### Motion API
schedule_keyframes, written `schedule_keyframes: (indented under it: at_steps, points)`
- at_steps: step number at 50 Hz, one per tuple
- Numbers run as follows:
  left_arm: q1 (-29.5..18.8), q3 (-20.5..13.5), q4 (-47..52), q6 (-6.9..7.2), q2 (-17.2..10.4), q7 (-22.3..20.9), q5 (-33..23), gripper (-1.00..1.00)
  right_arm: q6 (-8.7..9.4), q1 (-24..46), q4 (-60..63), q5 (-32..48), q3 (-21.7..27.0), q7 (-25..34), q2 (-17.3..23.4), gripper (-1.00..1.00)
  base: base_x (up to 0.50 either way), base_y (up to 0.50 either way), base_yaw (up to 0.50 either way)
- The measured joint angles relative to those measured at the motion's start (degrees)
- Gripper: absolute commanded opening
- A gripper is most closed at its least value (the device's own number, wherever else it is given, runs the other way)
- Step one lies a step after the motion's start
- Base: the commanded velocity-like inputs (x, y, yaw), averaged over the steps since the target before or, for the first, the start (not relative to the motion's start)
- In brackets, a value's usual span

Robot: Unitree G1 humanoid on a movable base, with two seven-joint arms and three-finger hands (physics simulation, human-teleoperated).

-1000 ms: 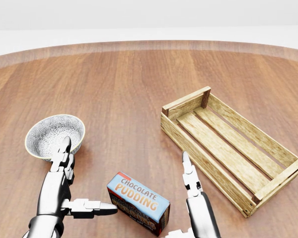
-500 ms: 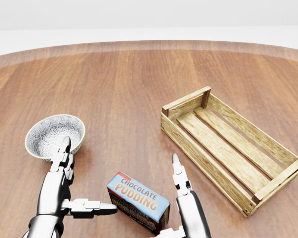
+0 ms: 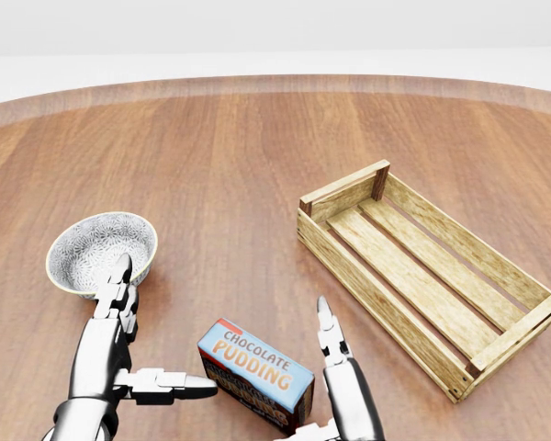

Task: Pick up the chocolate pudding and put it in the tray.

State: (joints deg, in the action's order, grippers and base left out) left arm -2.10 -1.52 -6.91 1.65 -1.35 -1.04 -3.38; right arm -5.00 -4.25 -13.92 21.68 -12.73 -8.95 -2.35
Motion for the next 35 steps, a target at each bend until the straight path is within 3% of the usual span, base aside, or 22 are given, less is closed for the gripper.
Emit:
schedule_keyframes:
  at_steps: [35]
  points:
    - [0.0, 0.0, -0.1, 0.01, 0.0, 0.0, -0.1, 1.00, 0.00, 3.3, -10.5, 2.4, 1.4, -1.6, -1.1, 1.00, 0.00, 0.00, 0.00]
